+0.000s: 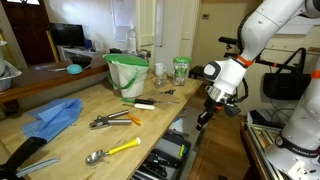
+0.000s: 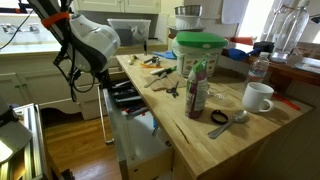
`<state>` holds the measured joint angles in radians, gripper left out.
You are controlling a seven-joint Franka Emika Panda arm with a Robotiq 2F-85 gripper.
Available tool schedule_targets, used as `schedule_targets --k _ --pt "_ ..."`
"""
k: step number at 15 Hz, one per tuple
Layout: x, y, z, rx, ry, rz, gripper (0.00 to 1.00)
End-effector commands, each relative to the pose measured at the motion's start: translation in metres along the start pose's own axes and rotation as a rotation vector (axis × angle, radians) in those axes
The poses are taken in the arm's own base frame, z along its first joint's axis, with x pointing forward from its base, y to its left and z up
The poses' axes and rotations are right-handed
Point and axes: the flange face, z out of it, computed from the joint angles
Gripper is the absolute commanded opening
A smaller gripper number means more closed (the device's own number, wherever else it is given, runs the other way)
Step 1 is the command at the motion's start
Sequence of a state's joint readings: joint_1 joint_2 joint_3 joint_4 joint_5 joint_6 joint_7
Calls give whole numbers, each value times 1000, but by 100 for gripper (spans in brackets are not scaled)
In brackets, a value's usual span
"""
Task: Open the topmost drawer.
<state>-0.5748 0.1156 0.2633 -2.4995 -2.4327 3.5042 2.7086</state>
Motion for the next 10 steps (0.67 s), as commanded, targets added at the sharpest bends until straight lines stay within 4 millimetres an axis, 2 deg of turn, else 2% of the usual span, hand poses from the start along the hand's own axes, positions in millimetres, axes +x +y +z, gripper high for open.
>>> schedule_targets --k 1,4,10 --pt "-1 -3 7 -13 -7 1 0" --pt "-10 -8 6 -4 -51 -8 0" --pt "-46 -12 3 -1 -184 -57 0"
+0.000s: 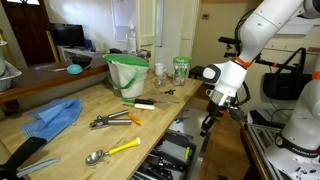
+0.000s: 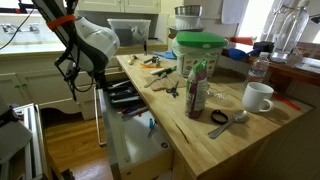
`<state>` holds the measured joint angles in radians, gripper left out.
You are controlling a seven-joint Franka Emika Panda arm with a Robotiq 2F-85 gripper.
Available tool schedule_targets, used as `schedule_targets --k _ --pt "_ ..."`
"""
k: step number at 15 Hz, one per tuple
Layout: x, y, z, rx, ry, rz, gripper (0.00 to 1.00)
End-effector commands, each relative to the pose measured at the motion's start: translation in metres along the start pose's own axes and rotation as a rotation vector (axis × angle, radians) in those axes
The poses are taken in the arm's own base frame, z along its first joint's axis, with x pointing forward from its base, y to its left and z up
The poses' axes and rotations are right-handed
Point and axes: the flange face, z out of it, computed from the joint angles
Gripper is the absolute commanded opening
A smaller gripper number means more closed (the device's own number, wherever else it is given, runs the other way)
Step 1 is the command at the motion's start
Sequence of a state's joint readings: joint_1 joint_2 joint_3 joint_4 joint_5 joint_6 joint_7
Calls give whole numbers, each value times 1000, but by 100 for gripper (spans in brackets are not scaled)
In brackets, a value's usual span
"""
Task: Open the topmost drawer.
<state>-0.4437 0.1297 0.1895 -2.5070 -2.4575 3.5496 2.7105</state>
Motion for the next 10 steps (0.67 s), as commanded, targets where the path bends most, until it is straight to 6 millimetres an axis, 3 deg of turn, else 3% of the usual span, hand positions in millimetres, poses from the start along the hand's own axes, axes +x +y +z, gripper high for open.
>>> schedule_targets --k 1,6,10 --pt "-30 -2 0 -5 -119 15 0" --pt "-45 -5 0 -1 -168 17 0" --pt "-37 -6 -7 12 -158 40 0"
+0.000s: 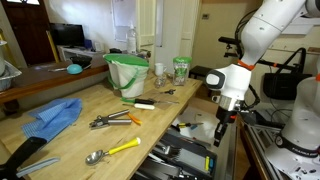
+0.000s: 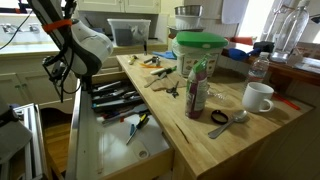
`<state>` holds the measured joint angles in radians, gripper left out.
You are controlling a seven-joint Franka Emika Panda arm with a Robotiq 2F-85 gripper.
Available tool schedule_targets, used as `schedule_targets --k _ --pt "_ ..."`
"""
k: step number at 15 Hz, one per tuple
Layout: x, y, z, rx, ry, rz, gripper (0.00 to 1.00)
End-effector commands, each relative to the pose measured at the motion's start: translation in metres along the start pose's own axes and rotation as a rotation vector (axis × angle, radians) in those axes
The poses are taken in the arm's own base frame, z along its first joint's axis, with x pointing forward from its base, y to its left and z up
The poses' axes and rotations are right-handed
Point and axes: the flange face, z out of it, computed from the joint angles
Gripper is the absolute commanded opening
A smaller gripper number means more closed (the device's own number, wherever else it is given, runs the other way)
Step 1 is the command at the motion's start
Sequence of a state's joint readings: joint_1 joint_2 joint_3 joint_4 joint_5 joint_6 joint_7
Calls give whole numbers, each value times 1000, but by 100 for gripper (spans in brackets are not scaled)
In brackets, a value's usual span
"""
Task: Open the topmost drawer.
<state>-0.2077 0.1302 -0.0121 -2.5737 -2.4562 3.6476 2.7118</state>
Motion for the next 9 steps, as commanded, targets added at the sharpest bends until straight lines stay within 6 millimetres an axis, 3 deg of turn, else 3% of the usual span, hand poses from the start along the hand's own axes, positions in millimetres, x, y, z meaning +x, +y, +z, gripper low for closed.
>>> schedule_targets --k 1,3,4,6,9 --pt "7 -1 -14 15 20 66 0" --pt "11 7 -17 2 45 78 0" --pt "14 10 -21 -1 64 83 26" --pt "19 12 -34 4 110 89 33" --pt "27 16 -47 8 143 82 56"
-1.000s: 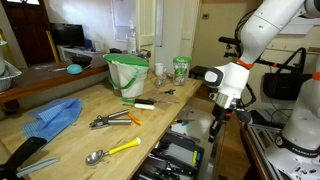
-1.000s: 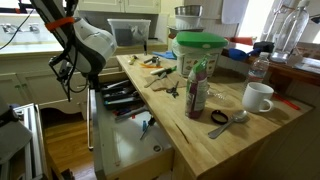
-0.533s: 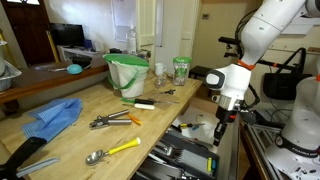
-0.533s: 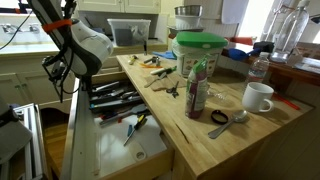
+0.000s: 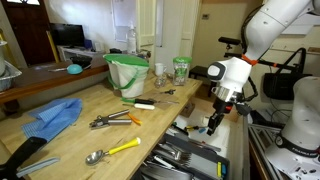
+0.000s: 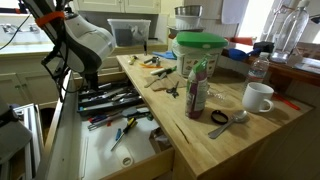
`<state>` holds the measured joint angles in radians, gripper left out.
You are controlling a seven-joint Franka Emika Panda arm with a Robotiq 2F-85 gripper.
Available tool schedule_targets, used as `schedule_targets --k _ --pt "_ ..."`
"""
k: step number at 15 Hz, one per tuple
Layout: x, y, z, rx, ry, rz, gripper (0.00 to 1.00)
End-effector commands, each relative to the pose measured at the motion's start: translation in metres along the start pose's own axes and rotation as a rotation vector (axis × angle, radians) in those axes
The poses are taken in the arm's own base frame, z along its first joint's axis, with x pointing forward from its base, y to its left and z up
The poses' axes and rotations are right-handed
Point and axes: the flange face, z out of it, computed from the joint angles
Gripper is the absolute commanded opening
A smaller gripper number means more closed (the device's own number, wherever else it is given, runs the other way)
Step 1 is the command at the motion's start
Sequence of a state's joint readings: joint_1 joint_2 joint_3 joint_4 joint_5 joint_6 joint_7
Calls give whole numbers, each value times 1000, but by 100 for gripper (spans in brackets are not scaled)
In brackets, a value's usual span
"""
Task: Open the topmost drawer.
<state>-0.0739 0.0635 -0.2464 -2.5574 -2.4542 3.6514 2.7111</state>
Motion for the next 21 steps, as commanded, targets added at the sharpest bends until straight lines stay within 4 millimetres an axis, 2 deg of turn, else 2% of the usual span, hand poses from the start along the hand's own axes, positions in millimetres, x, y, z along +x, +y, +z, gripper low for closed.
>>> schedule_targets --k 1,4,6,9,12,14,16,17,21 --pt "8 -3 -18 1 49 -1 64" --pt "15 4 -20 -30 84 -50 87" --pt "18 -8 11 -63 101 -72 99" --pt "19 10 39 -159 152 -127 100" --pt "29 27 56 -271 227 -181 100" --pt "39 33 56 -328 261 -207 100" --pt "42 25 42 -313 245 -224 100" --pt "36 32 49 -306 250 -194 100" --pt "41 23 43 -305 264 -221 100"
